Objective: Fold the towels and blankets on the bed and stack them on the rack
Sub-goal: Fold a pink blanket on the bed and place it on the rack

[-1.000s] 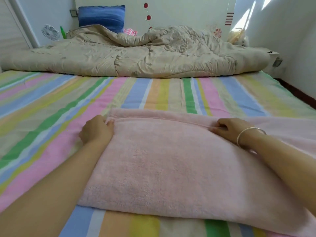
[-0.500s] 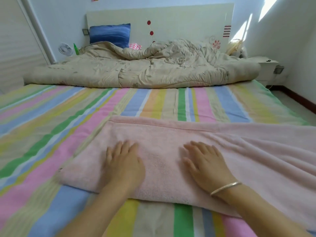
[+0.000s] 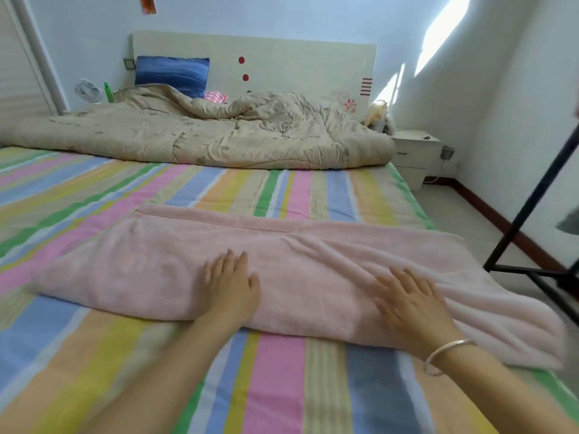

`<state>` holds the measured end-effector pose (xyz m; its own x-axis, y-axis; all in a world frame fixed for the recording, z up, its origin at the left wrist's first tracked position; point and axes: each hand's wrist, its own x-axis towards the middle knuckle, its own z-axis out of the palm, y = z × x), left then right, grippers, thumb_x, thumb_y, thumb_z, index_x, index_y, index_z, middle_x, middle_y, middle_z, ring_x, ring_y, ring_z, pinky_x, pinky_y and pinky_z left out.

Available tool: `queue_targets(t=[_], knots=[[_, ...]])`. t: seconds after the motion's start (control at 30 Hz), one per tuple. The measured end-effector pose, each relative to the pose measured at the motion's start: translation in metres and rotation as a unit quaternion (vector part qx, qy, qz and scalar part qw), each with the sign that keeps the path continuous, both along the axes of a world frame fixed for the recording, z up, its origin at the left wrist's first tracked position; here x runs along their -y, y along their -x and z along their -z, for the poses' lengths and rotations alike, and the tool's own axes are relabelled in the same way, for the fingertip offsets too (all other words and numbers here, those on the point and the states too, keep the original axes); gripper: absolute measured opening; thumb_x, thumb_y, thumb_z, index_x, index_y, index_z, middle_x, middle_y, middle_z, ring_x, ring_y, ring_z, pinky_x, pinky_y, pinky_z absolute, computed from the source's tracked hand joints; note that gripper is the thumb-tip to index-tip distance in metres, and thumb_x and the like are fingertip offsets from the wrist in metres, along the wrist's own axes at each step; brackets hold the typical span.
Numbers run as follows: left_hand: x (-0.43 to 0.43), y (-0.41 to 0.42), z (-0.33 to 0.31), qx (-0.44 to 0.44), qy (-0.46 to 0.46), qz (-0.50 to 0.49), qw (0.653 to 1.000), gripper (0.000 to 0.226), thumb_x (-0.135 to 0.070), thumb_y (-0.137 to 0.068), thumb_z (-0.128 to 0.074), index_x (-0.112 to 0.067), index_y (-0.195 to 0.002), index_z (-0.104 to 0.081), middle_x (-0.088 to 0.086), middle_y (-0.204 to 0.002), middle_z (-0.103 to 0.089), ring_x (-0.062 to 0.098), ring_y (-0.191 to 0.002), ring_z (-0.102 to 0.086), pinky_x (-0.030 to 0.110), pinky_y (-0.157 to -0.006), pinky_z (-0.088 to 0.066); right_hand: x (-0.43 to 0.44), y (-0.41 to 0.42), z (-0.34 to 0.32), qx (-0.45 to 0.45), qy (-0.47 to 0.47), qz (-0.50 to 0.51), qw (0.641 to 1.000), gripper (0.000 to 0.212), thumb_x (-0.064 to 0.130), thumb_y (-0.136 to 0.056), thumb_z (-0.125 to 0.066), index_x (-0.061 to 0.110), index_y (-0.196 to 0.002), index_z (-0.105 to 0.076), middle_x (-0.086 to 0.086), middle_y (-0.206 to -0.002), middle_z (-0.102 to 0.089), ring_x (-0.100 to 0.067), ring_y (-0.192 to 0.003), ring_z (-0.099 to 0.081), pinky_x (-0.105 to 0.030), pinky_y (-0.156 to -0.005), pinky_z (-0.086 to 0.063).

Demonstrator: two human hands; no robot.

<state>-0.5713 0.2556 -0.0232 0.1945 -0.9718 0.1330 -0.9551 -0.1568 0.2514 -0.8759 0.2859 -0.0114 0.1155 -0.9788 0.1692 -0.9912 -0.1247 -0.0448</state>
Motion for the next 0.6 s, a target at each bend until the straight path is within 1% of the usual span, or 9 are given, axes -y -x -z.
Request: queue_targets(t=[0.1, 0.13, 0.2, 0.23, 0.3, 0.37, 0.47, 0.53, 0.6], knots=[[-0.008, 0.074, -0.005, -0.033, 0.032, 0.075, 0.996, 0.063, -0.019, -0.096, -0.039, -0.016, -0.154, -0.015, 0.001, -0.162, -0.016, 0.015, -0.147, -0.017, 0.032, -0.12, -0.006, -0.008, 0.055, -0.007, 0.03, 0.007, -0.011, 0.999, 0.053, 0.039, -0.084, -0.029, 0.023, -0.115, -0.068, -0.01, -0.125, -0.064, -0.039, -0.114, -0.059, -0.05, -0.096, -0.042], [-0.008, 0.094, -0.007, -0.036, 0.046, 0.103, 0.993, 0.064, -0.015, -0.094, -0.04, -0.015, -0.154, -0.016, 0.002, -0.161, -0.02, 0.016, -0.146, -0.021, 0.031, -0.12, -0.008, -0.008, 0.071, -0.01, 0.033, 0.011, -0.012, 0.999, 0.054, 0.04, -0.085, -0.027, 0.024, -0.115, -0.069, -0.008, -0.126, -0.064, -0.038, -0.116, -0.058, -0.051, -0.096, -0.044], [-0.006, 0.127, -0.013, -0.041, 0.067, 0.167, 0.983, 0.063, -0.01, -0.092, -0.04, -0.015, -0.152, -0.022, 0.002, -0.157, -0.029, 0.018, -0.143, -0.027, 0.029, -0.118, -0.012, -0.005, 0.1, -0.017, 0.033, 0.021, 0.0, 0.999, 0.057, 0.044, -0.089, -0.021, 0.026, -0.124, -0.063, -0.003, -0.138, -0.055, -0.03, -0.129, -0.048, -0.046, -0.108, -0.036], [-0.003, 0.143, -0.016, -0.048, 0.071, 0.199, 0.976, 0.062, -0.007, -0.091, -0.041, -0.016, -0.151, -0.026, 0.001, -0.155, -0.033, 0.019, -0.141, -0.03, 0.029, -0.117, -0.016, -0.002, 0.116, -0.02, 0.036, 0.016, 0.017, 0.999, 0.052, 0.043, -0.094, -0.024, 0.027, -0.131, -0.058, -0.001, -0.144, -0.049, -0.025, -0.135, -0.041, -0.041, -0.113, -0.029], [0.004, 0.163, -0.022, -0.059, 0.062, 0.253, 0.964, 0.06, -0.004, -0.089, -0.042, -0.018, -0.147, -0.034, 0.001, -0.149, -0.041, 0.02, -0.135, -0.038, 0.029, -0.112, -0.023, 0.007, 0.14, -0.022, 0.051, -0.007, 0.056, 0.997, 0.043, 0.032, -0.101, -0.03, 0.028, -0.141, -0.046, 0.002, -0.152, -0.037, -0.02, -0.14, -0.032, -0.035, -0.115, -0.024], [0.013, 0.178, -0.027, -0.057, 0.052, 0.285, 0.955, 0.06, -0.003, -0.088, -0.043, -0.02, -0.145, -0.039, 0.001, -0.146, -0.046, 0.02, -0.133, -0.042, 0.03, -0.112, -0.027, 0.013, 0.154, -0.023, 0.084, -0.034, 0.084, 0.992, 0.043, 0.024, -0.102, -0.029, 0.029, -0.143, -0.041, 0.001, -0.151, -0.039, -0.021, -0.137, -0.036, -0.035, -0.112, -0.03], [0.029, 0.195, -0.037, -0.045, 0.031, 0.301, 0.952, 0.054, -0.005, -0.086, -0.043, -0.021, -0.137, -0.048, -0.001, -0.142, -0.05, 0.019, -0.13, -0.045, 0.032, -0.11, -0.031, 0.03, 0.163, -0.033, 0.114, -0.059, 0.108, 0.986, 0.046, 0.017, -0.1, -0.03, 0.03, -0.142, -0.042, 0.0, -0.145, -0.047, -0.022, -0.131, -0.044, -0.036, -0.105, -0.038], [0.036, 0.205, -0.043, -0.034, 0.013, 0.299, 0.953, 0.048, -0.006, -0.085, -0.043, -0.021, -0.131, -0.05, -0.003, -0.139, -0.051, 0.019, -0.128, -0.046, 0.029, -0.107, -0.033, 0.047, 0.168, -0.039, 0.124, -0.077, 0.11, 0.983, 0.046, 0.018, -0.1, -0.034, 0.031, -0.144, -0.04, 0.001, -0.148, -0.044, -0.022, -0.132, -0.042, -0.035, -0.107, -0.037], [0.042, 0.214, -0.044, -0.013, -0.001, 0.31, 0.951, 0.047, -0.008, -0.086, -0.047, -0.021, -0.131, -0.049, -0.002, -0.14, -0.049, 0.019, -0.128, -0.045, 0.029, -0.106, -0.032, 0.064, 0.168, -0.039, 0.118, -0.113, 0.084, 0.983, 0.052, 0.023, -0.097, -0.044, 0.031, -0.148, -0.033, 0.003, -0.152, -0.036, -0.021, -0.137, -0.037, -0.035, -0.111, -0.033]])
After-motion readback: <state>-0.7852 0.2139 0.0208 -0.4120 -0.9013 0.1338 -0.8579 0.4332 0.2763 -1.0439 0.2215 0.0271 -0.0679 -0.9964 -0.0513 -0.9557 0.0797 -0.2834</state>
